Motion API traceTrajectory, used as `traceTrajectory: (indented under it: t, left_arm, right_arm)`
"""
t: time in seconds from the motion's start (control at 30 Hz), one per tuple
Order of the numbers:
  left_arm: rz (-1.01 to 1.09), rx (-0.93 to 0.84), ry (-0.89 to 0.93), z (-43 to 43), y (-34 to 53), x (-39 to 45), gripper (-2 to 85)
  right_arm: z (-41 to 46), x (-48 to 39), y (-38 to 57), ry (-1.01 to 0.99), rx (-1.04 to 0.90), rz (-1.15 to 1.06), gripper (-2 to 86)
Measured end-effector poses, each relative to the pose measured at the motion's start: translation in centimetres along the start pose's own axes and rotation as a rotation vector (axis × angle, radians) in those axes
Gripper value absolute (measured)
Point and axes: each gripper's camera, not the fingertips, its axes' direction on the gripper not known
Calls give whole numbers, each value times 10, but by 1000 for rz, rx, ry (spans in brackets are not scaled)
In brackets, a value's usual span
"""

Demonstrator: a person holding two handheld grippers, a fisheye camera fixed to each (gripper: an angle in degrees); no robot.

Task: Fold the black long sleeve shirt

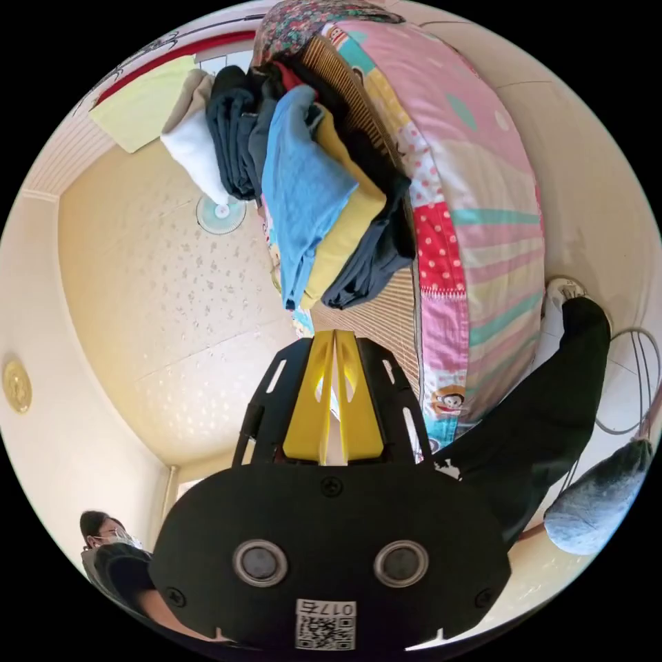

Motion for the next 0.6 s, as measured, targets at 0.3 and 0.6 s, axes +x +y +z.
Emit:
traceTrajectory:
  t: [0.3, 0.6]
  left_arm:
    - [221, 80, -146, -31, -110, -57, 63]
    - [256, 69, -195, 30, -142, -139, 62]
  right_arm:
    - [66, 37, 95, 6, 34, 59, 3]
    - [26, 23, 155, -16, 218, -13, 3]
